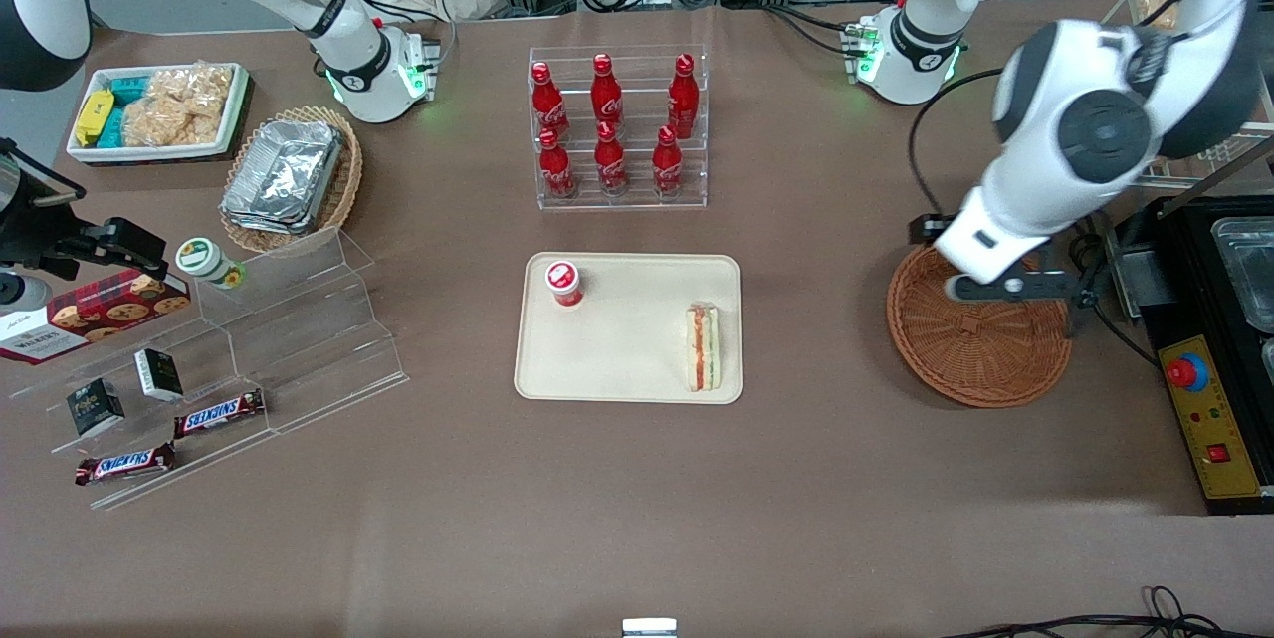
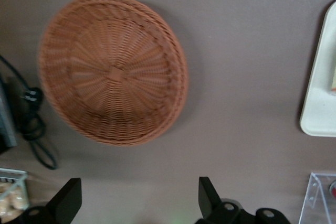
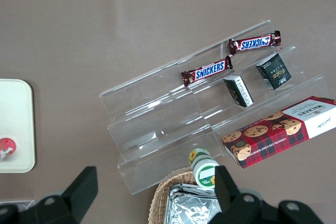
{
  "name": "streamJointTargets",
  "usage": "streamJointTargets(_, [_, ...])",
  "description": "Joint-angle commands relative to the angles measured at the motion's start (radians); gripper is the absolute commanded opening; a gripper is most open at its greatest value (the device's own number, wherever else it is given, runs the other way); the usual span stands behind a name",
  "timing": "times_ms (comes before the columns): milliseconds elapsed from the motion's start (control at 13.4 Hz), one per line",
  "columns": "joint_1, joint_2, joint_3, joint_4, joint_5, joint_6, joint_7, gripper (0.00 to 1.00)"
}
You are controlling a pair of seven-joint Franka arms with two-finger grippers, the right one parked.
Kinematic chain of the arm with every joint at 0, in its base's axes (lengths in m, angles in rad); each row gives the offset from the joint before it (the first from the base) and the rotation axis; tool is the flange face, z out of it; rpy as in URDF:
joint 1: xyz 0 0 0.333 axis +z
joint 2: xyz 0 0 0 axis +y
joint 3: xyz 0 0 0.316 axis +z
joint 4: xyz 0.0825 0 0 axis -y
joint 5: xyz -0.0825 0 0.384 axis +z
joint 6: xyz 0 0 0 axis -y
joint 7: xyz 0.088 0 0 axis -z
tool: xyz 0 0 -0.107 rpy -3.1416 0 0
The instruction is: Place sandwich from basket to tray
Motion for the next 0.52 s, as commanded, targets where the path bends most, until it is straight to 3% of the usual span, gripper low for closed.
streamJointTargets(0, [0.029, 0.030, -0.011, 0.097, -0.028, -0.061, 0.046, 1.00])
streamJointTargets(448, [0.040, 0.036, -0.011, 0.121, -0.031, -0.063, 0.043, 1.00])
